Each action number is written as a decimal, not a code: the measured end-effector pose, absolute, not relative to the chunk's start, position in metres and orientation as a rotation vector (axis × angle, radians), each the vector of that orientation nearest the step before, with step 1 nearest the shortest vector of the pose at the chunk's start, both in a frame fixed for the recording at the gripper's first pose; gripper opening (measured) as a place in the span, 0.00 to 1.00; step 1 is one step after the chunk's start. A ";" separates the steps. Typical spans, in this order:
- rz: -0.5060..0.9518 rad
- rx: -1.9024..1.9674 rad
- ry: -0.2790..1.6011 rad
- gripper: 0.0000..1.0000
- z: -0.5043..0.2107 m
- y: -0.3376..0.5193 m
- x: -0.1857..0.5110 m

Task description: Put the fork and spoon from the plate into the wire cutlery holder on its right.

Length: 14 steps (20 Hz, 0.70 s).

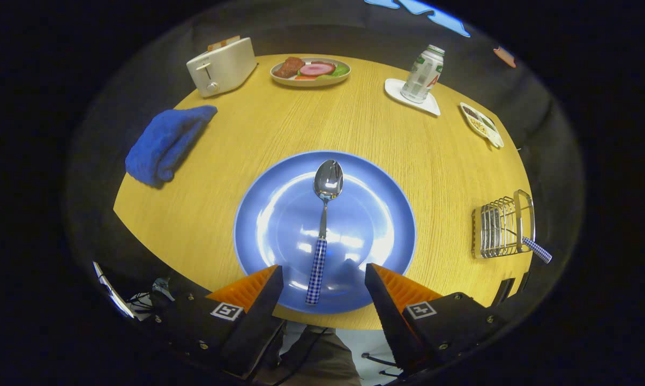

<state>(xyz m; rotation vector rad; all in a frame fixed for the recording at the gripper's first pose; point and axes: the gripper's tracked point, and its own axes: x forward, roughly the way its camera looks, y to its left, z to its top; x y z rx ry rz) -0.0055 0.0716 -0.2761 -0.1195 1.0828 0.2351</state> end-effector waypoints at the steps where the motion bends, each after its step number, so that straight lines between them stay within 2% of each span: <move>1: 0.236 -0.107 1.102 0.91 -0.279 0.072 -0.006; 3: 0.233 -0.103 1.151 0.76 -0.289 0.071 -0.008; 5: 0.249 -0.125 1.183 0.66 -0.296 0.073 -0.008; 8: 0.306 -0.154 1.225 0.66 -0.300 0.079 -0.011; 11: 0.288 -0.175 1.237 0.26 -0.296 0.076 -0.005; 13: 0.311 -0.200 1.255 0.11 -0.306 0.076 -0.005; 14: 0.317 -0.196 1.248 0.11 -0.292 0.076 -0.004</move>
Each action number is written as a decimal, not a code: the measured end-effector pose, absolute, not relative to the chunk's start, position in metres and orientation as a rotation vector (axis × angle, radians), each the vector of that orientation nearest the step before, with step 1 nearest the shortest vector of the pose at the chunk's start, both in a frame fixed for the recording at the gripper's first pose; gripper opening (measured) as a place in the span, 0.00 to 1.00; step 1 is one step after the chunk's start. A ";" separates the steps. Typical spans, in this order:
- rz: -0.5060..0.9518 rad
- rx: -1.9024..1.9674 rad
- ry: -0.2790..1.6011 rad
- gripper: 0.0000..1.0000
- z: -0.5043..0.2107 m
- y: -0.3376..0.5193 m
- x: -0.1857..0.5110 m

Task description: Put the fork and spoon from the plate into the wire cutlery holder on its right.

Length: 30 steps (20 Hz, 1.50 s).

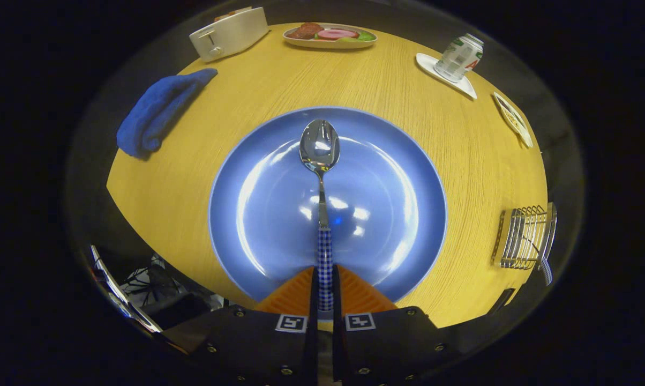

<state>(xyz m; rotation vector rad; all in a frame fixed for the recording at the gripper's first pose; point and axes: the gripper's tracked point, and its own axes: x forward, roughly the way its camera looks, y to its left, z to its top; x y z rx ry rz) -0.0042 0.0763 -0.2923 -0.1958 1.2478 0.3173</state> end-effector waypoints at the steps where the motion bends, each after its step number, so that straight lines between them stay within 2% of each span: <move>1: 0.328 -0.212 1.261 0.02 -0.306 0.075 -0.005; 11: 0.399 -0.297 1.274 0.02 -0.255 0.048 -0.013; 23: 0.180 -0.365 1.425 0.02 -0.200 -0.096 -0.057; 30: 0.082 -0.311 1.439 0.02 -0.176 -0.143 -0.075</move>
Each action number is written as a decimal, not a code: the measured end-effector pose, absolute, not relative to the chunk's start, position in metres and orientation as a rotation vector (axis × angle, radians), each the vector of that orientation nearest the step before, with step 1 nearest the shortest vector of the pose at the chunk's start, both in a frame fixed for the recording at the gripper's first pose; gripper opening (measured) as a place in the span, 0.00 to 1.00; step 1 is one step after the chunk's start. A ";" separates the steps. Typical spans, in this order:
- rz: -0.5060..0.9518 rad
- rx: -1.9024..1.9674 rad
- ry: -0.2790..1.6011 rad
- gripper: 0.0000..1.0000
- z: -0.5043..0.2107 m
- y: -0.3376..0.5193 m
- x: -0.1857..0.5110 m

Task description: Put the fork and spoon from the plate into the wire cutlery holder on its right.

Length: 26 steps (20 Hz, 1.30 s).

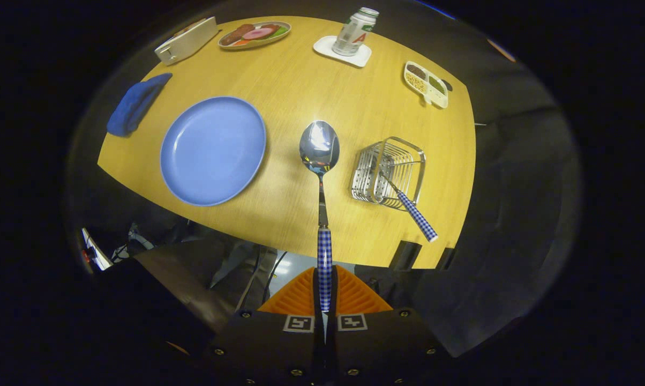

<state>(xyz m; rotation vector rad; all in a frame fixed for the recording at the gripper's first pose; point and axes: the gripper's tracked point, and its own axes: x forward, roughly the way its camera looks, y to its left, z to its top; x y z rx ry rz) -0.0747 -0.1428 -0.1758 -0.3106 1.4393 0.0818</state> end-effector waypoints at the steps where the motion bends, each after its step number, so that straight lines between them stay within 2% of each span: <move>1: 0.071 -0.309 1.443 0.01 -0.173 -0.149 -0.076; 13: -0.030 -0.465 1.673 0.02 -0.173 -0.216 -0.066; 26: 0.009 -0.644 1.874 0.01 -0.194 -0.240 -0.020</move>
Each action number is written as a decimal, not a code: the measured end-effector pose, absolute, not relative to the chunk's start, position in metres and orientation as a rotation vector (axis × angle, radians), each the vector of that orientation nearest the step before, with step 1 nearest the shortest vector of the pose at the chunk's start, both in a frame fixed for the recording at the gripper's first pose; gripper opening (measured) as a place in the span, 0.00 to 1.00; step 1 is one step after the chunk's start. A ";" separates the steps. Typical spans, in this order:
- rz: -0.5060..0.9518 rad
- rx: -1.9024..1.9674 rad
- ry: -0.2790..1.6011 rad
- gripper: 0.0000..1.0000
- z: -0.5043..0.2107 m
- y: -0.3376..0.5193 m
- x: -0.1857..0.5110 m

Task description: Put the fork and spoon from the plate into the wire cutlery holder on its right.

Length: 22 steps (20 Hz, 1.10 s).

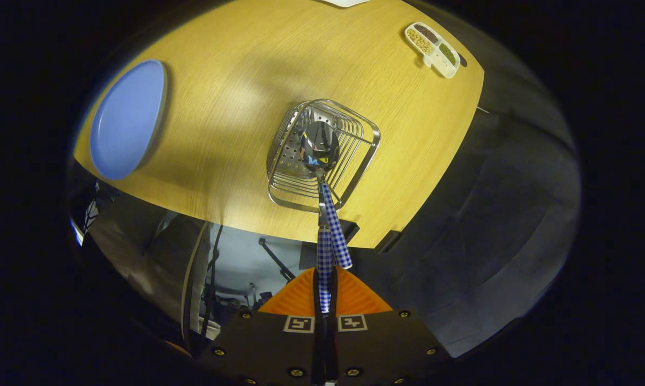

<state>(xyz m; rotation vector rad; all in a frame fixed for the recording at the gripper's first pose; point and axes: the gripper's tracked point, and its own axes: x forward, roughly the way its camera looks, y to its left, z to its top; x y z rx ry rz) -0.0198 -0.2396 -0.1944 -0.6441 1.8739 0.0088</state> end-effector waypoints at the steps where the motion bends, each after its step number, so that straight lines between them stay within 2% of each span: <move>1: 0.011 -0.646 1.886 0.01 -0.196 -0.239 -0.019; 5: 0.018 -0.662 1.868 0.03 -0.198 -0.237 -0.002; 9: 0.037 -0.673 1.839 0.19 -0.197 -0.238 0.010; 10: 0.035 -0.685 1.823 0.32 -0.193 -0.239 0.014; 12: 0.037 -0.679 1.782 0.86 -0.188 -0.238 0.018; 14: 0.039 -0.644 1.726 0.86 -0.177 -0.226 0.020; 16: 0.045 -0.573 1.635 0.98 -0.181 -0.223 0.023; 22: 0.036 -0.394 1.359 0.96 -0.161 -0.184 0.019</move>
